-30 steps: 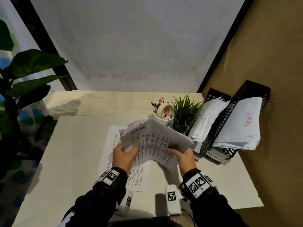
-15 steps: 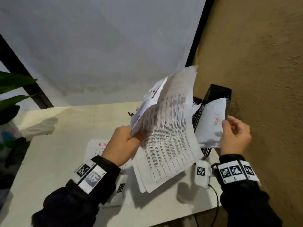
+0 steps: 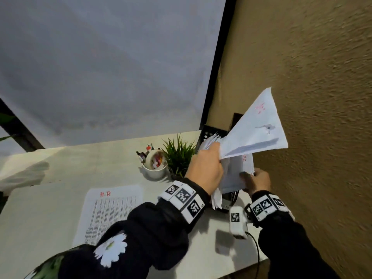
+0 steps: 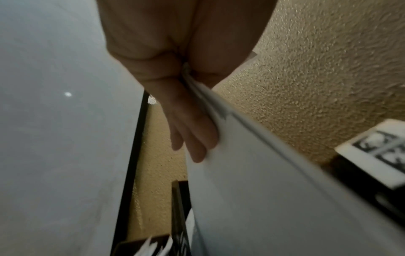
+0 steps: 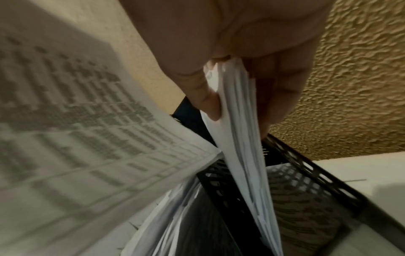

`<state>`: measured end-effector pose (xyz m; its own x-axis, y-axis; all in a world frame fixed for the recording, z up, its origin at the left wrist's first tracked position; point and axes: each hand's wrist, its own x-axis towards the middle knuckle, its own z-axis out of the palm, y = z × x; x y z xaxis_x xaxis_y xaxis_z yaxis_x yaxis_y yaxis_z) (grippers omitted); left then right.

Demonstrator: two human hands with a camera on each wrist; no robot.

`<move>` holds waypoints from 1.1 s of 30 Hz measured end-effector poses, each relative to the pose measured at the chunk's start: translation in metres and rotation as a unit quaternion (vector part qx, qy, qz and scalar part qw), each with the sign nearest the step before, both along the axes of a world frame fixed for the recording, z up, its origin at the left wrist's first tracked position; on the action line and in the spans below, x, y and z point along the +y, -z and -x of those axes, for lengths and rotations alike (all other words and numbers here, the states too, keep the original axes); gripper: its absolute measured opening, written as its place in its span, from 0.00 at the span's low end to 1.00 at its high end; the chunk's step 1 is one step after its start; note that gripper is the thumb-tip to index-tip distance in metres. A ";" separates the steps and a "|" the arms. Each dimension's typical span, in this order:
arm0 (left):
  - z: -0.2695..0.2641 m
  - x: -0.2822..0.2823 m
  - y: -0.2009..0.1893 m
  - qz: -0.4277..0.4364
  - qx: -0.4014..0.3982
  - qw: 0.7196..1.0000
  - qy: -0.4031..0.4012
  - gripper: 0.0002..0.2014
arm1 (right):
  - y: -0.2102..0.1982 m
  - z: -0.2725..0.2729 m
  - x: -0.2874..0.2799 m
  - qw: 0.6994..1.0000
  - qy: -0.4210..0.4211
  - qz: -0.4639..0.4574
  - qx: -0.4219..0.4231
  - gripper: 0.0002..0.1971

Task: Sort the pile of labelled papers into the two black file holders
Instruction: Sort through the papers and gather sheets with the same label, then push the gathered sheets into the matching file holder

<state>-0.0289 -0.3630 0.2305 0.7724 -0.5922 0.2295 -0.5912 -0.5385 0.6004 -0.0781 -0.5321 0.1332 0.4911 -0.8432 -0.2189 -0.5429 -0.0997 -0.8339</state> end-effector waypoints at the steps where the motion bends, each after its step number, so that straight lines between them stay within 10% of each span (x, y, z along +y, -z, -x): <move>1: 0.002 -0.008 0.006 0.005 0.007 1.000 0.002 0.22 | -0.005 0.000 0.001 1.000 -0.015 0.024 -0.001 0.09; 6: 0.009 -0.043 0.054 -0.005 0.093 0.995 0.030 0.32 | -0.024 -0.012 0.009 0.998 -0.040 0.017 -0.038 0.20; 10: 0.004 -0.058 0.085 -0.072 0.165 0.984 -0.012 0.20 | -0.030 -0.013 0.009 0.998 -0.038 0.056 -0.017 0.18; 21: 0.000 -0.063 0.108 -0.089 0.068 0.994 -0.013 0.16 | -0.028 -0.009 0.005 0.991 -0.061 0.110 -0.044 0.10; 33: -0.002 -0.047 0.110 -0.065 0.144 0.987 -0.016 0.09 | -0.009 -0.004 0.001 0.983 -0.097 0.154 -0.018 0.07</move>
<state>-0.0269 -0.4097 0.1201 0.8134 -0.5763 -0.0784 -0.3881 -0.6381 0.6650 -0.0745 -0.5306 0.1419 0.6514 -0.7570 0.0514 -0.4605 -0.4483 -0.7662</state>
